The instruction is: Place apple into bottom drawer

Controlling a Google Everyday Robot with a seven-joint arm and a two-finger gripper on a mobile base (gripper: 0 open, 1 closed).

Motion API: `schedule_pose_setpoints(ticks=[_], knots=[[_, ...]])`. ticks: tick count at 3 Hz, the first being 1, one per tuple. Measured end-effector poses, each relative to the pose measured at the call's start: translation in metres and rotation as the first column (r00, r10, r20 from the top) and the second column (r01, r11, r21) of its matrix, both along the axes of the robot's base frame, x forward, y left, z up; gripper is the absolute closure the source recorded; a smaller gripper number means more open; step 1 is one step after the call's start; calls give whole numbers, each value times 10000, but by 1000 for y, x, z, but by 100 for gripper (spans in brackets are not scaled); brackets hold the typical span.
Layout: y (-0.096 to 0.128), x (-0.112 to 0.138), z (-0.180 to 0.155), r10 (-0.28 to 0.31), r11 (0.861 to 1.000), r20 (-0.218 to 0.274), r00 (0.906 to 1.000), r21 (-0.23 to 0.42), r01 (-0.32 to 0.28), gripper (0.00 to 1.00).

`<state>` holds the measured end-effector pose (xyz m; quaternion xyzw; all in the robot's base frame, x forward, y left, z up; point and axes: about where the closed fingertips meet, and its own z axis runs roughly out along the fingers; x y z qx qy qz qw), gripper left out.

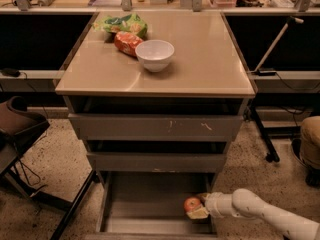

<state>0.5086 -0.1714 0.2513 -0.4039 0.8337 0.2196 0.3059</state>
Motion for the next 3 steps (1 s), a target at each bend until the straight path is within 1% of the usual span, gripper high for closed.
schedule_pose_setpoints(ticks=[1, 2, 3], knots=[[34, -9, -32, 652, 9969, -198, 9977, 445, -643, 100], [53, 7, -58, 670, 9967, -76, 9977, 475, -666, 100], [52, 29, -70, 246, 9983, 356, 9991, 517, -264, 100]])
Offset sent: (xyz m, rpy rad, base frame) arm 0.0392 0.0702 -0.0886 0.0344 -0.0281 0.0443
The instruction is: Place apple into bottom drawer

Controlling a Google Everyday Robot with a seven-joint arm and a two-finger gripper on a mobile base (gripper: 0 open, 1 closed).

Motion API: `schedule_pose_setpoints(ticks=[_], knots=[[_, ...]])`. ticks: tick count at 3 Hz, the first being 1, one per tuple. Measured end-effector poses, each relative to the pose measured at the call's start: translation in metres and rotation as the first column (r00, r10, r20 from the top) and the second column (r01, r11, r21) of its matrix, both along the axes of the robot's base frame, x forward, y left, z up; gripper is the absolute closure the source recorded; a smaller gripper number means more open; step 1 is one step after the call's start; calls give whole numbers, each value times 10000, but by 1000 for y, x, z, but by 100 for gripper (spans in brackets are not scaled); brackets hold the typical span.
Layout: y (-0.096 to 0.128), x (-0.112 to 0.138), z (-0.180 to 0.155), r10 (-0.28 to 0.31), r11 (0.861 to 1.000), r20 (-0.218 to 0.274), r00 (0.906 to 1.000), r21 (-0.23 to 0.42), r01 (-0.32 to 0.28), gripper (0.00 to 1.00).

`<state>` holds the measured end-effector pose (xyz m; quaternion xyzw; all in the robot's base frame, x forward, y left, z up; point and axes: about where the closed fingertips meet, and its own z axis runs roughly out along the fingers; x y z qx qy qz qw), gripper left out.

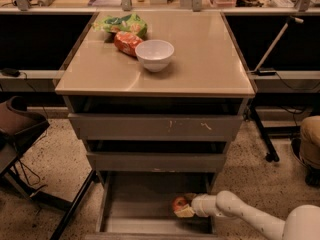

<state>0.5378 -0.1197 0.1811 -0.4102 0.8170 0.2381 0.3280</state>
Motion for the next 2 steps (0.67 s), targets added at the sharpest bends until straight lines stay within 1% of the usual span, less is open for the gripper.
schedule_pose_setpoints(ticks=[1, 2], knots=[[-1, 1, -1, -27, 10000, 13, 10000, -5, 27, 81], [-1, 1, -1, -27, 10000, 13, 10000, -4, 27, 58]])
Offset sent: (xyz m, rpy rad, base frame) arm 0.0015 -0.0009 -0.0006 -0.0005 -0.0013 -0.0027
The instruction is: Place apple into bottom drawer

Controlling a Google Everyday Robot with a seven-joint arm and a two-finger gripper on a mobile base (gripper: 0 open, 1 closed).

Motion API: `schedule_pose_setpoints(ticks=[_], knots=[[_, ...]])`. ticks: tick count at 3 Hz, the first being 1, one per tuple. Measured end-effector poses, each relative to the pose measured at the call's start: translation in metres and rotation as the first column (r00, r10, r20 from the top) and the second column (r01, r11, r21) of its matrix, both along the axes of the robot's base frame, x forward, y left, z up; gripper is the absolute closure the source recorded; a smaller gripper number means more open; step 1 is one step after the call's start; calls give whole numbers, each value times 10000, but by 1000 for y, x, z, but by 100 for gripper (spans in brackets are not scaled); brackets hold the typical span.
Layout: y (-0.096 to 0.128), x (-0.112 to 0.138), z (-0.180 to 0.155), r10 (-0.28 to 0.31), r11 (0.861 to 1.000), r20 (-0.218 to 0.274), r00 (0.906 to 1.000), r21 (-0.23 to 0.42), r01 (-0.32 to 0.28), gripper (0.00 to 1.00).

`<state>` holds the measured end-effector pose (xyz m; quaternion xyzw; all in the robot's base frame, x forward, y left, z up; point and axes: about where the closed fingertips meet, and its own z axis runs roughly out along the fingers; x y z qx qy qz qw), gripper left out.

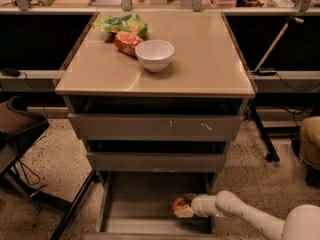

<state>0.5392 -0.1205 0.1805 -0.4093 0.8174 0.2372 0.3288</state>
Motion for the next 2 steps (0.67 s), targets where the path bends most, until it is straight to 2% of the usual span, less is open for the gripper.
schedule_pose_setpoints(ticks=[2], knots=[[0, 0, 0, 1, 10000, -1, 10000, 1, -1, 11]])
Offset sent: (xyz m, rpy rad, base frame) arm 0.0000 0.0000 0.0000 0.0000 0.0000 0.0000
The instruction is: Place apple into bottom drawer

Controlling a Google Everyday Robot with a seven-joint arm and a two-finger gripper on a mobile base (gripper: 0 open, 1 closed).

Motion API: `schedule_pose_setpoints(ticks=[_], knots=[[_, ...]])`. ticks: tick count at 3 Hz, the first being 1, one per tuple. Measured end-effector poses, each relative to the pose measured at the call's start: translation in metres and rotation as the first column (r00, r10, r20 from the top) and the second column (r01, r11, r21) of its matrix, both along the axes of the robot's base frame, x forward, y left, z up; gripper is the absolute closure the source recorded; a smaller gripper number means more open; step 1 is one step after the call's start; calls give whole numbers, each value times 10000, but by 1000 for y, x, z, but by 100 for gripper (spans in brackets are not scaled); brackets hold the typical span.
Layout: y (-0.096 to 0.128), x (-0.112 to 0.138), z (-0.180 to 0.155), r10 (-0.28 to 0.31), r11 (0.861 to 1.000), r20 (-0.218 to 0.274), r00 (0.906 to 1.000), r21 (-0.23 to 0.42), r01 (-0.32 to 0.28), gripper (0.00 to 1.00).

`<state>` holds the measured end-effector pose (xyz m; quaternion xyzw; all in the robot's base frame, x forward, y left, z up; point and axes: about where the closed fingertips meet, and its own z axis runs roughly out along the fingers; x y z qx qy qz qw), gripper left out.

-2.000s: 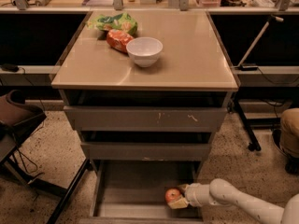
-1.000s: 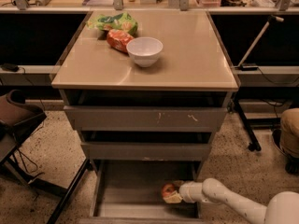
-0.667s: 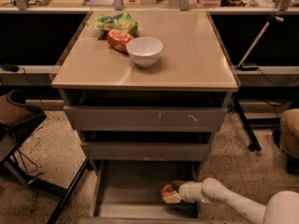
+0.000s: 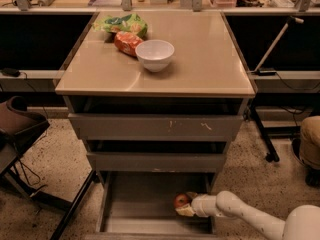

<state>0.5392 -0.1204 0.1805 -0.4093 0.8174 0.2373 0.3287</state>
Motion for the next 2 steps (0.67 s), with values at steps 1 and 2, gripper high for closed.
schedule_pose_setpoints(ticks=[1, 2], knots=[[0, 0, 0, 1, 10000, -1, 10000, 1, -1, 0], [0, 0, 0, 1, 10000, -1, 10000, 1, -1, 0]])
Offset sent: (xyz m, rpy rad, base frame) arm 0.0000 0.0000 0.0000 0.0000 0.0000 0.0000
